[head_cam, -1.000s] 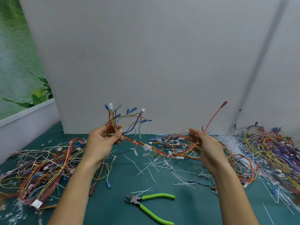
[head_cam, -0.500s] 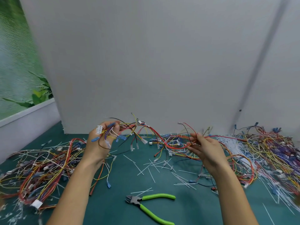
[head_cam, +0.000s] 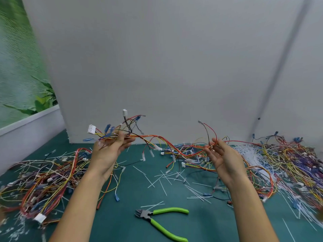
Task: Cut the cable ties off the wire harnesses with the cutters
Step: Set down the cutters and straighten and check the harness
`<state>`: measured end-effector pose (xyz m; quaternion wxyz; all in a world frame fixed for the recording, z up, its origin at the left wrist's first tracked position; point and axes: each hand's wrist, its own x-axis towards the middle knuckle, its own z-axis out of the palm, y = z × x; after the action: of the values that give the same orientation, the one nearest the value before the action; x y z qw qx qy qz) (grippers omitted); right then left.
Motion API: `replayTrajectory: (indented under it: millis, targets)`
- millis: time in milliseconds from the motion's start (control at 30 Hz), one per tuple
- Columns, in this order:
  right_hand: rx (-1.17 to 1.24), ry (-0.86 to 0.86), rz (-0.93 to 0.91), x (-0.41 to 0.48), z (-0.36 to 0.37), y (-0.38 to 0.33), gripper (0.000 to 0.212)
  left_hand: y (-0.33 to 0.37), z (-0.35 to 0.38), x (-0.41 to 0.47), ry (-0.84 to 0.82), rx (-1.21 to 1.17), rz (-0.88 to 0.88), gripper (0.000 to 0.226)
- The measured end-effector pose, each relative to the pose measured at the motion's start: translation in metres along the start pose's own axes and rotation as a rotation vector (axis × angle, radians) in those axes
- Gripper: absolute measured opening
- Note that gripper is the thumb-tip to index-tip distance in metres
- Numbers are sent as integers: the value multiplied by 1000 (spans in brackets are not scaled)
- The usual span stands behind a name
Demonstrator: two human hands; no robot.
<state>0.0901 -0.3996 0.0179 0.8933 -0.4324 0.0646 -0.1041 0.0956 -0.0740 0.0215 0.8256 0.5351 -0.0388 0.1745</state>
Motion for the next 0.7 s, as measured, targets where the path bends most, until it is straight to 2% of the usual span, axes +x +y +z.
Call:
replayTrajectory:
  millis: [100,267,500,700]
  targets:
    - [42,4,1,2,-3,1,16,-1,-3,3,8,-55,-63,5]
    - [83,43,2,7,-10,2,13,-3,-8,7,79,-100,-164,13]
    - [156,75,1,9,-12,-1,10,-9,-14,9,87,-49,-180,18]
    - [230,101,21,9,-12,-1,13,-8,-14,10,83,-104,-225,19]
